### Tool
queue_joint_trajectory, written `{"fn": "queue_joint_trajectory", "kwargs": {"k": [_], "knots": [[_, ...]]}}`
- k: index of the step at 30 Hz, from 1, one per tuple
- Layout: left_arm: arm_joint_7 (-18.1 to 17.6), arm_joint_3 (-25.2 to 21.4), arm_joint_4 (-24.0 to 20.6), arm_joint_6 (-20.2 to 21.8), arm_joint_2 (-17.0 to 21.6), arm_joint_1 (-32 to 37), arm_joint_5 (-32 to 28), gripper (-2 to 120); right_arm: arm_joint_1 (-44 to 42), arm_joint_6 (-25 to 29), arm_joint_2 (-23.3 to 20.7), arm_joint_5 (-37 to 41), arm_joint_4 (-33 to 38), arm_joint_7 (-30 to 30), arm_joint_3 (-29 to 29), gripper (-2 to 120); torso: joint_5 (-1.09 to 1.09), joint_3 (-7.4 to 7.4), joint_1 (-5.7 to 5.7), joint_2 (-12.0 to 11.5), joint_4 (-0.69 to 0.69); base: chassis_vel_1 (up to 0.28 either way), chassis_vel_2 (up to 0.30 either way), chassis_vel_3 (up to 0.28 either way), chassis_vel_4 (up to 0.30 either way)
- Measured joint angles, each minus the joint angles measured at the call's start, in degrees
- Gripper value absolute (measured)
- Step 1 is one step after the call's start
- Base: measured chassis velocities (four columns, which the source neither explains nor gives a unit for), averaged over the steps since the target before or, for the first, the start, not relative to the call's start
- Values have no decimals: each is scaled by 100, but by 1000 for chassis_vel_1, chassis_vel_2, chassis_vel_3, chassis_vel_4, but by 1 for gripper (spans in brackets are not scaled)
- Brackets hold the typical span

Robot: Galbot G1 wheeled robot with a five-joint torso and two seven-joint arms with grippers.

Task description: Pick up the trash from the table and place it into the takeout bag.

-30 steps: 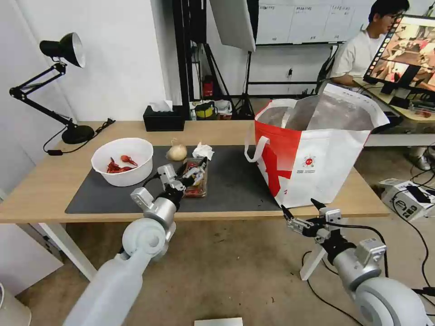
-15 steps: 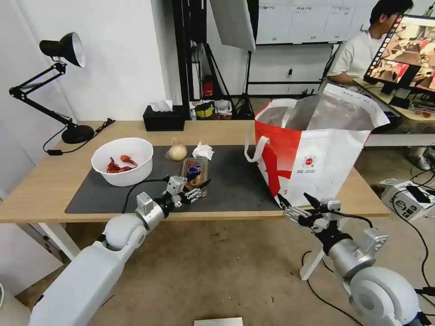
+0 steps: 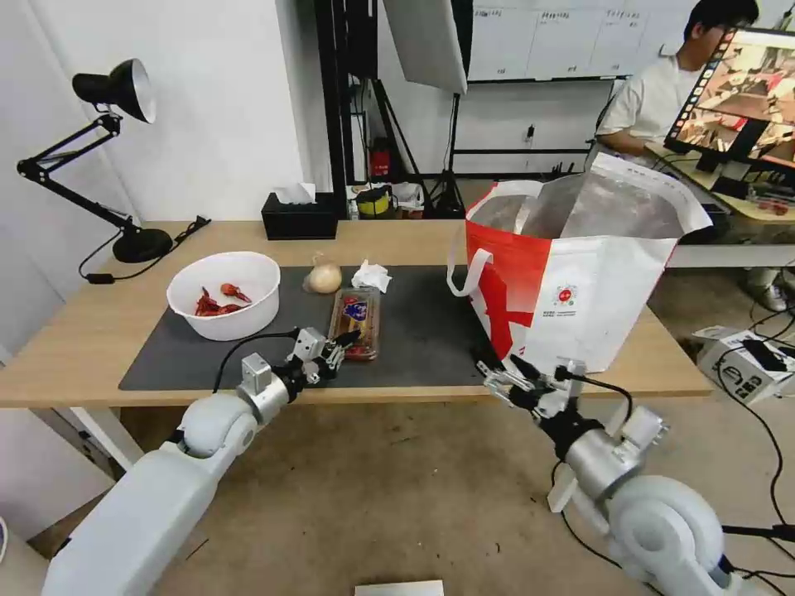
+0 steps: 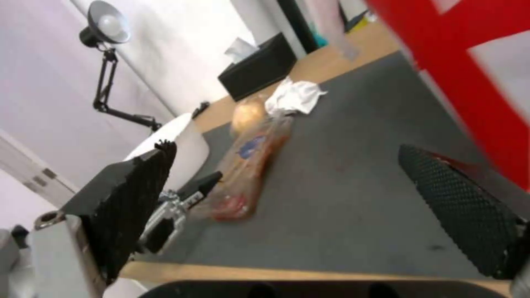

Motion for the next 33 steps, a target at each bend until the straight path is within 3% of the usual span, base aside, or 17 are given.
{"fn": "queue_joint_trajectory", "kwargs": {"k": [14,20,23,33], "knots": [[6,-13,8,0,11,60,-13,0,2171,-494,188,1842,-1273,942,-1024,100,0,0,0,0,0,0,0,0,0],[-12,-30,-17,-1,11,121,-27,0,2827,-749,404,2121,-1680,1387,-1388,100,0,0,0,0,0,0,0,0,0],[-30,-64,-57,-12,-14,216,-27,0,3292,-1295,640,2226,-2001,1888,-1589,100,-1,0,0,0,1,0,0,0,0],[-56,-89,-94,-21,-72,282,-24,0,3870,-1928,1016,2459,-2443,2348,-1868,100,-1,0,0,0,1,0,0,0,0]]}}
